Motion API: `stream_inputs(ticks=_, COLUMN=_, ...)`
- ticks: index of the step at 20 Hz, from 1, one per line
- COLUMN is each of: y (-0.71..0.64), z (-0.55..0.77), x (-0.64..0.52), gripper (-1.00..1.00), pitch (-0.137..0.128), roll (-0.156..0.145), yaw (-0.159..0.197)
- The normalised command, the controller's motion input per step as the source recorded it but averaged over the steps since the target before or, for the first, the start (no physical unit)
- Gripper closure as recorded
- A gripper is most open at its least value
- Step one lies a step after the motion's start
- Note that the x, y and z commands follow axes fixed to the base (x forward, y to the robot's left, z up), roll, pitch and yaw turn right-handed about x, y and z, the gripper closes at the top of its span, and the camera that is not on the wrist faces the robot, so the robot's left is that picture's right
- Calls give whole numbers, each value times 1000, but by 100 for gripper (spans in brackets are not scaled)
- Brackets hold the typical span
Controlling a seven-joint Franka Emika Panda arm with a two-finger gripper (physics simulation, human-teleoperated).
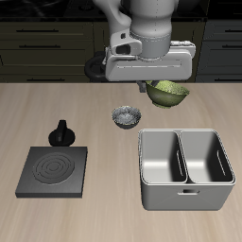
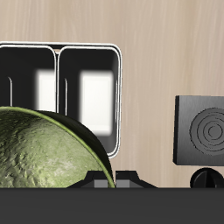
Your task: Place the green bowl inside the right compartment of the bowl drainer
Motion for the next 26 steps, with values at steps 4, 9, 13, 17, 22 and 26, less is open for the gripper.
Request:
stream_inputs(ticks=4, y=-23, z=-151, x=147, gripper=100, pitch=6, roll=34, yaw=-19)
stream_inputs(ticks=9, y=109, z=-203, x=-4, gripper=100, pitch=14, roll=41, yaw=16)
stream_inputs(ticks=13, y=42, z=-210, x=-28, gripper=100, pitch=11, roll=32, yaw=16)
stream_inputs(ticks=17, y=-11, z=-249, x=-10, gripper=100, pitch=20, roll=13, yaw=7)
stream_inputs(ticks=22, y=-61, z=-326, x=-4, gripper=100, pitch=41, roll=-11, yaw=8)
stream_inputs(ticks=26, y=-35, z=-229, x=-44, gripper=100, pitch=23, roll=7, yaw=11)
